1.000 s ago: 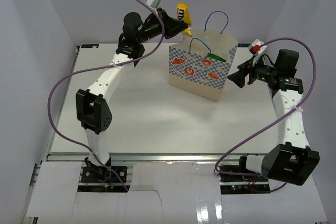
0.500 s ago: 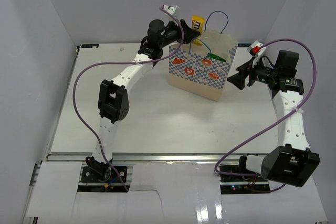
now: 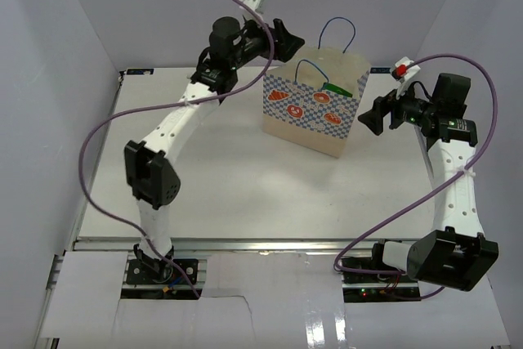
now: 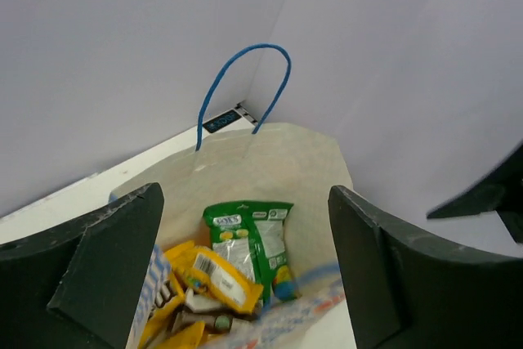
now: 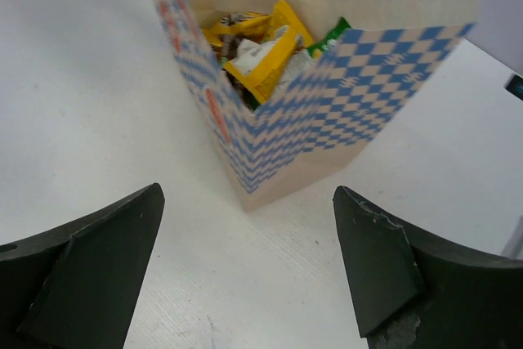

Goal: Place the snacks into the paper bag

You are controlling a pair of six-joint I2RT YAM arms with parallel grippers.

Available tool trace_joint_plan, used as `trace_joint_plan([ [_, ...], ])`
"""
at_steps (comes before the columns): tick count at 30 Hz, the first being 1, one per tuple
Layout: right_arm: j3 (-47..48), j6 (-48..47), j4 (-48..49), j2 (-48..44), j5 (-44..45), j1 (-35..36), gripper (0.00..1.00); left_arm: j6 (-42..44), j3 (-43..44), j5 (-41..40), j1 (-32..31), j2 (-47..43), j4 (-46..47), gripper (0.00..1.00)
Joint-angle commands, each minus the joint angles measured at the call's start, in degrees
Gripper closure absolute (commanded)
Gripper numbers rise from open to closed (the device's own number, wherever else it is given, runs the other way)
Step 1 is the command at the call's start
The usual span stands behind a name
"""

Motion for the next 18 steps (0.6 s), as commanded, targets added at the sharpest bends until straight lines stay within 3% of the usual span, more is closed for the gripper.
trace_joint_plan([
  [1,3.58,6.57,1.05,-0.10,12.22,-0.09,0.10,7.37,-10.80,-5.38,0.69,-19.88,-4.77,0.07],
  [5,3.50,9.66,0.70,-0.71,17.63,-0.44,0.10,9.75,-40.98,-14.42,1.39,-44.18,-2.49,0.02],
  [9,2.18,10.89,1.23,-3.43,20.61,-0.71,0.10,7.73,-58.16,-22.85,2.09,-61.07,-5.82,0.02],
  [12,1.48,14.14,2.27,-4.14,25.16,-0.79,0.10,5.63,-67.06,-27.96,2.27,-71.28,-11.96,0.02],
  [18,-1.16,19.24,5.09,-6.77,31.42,-0.79,0.10,0.18,-75.35,-31.67,2.27,-83.27,-20.49,0.02],
])
